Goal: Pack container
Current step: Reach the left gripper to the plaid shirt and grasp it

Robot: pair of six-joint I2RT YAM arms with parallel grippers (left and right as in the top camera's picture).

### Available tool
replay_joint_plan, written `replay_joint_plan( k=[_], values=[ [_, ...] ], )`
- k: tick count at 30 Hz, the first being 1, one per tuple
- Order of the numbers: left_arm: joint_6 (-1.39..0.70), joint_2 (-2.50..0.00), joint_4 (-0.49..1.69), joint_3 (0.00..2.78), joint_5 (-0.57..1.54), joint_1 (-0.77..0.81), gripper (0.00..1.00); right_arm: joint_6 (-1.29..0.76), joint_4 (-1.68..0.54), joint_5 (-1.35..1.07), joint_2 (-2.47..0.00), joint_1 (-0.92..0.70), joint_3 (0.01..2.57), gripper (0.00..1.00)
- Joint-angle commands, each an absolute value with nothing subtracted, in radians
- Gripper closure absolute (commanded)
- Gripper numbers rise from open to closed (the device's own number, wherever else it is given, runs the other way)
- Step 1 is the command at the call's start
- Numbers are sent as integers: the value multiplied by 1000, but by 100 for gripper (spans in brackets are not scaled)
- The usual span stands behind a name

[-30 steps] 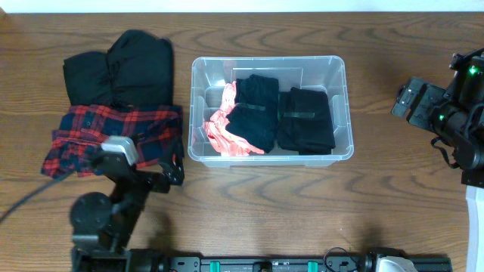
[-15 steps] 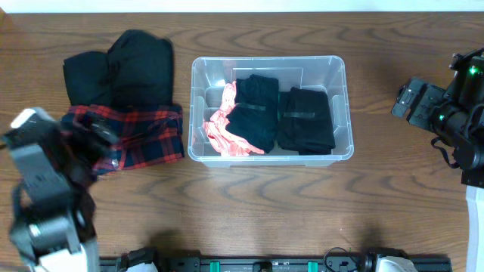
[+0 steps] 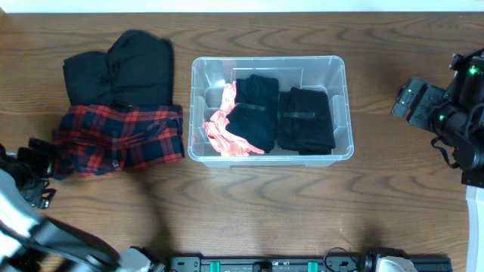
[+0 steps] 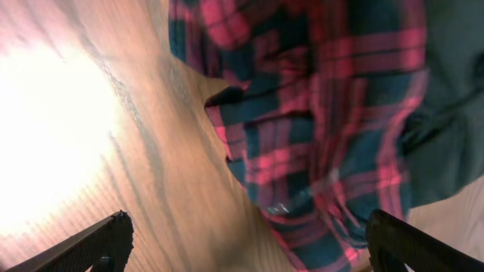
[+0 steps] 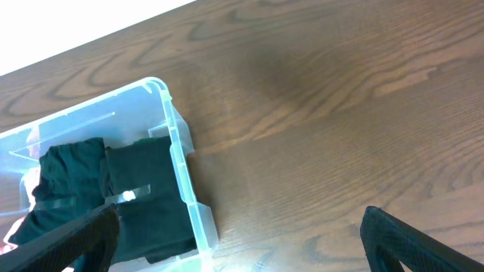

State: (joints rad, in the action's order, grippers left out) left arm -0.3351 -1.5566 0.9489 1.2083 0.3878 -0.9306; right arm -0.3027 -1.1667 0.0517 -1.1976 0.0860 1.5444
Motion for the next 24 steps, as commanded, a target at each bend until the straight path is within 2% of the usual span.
replay_joint_plan(
  k=[1, 10, 22, 23, 24],
  values=[
    [-250, -1671, 927, 1217, 533, -953, 2, -299, -1169, 52, -1198, 92, 1552, 1],
    [-175, -1904, 767, 1218, 680, -949, 2, -299, -1171, 52, -1198, 92, 1552, 1],
    [-176, -2064, 614, 1218, 725, -860, 0, -299, -1171, 52, -1198, 91, 1551, 1],
    [-176, -2069, 614, 1217, 725, -854, 5, -299, -1171, 52, -1198, 91, 1551, 1],
    [-176, -2072, 614, 1218, 725, -850, 15, -299, -1171, 52, -1198, 91, 1551, 1]
  ],
)
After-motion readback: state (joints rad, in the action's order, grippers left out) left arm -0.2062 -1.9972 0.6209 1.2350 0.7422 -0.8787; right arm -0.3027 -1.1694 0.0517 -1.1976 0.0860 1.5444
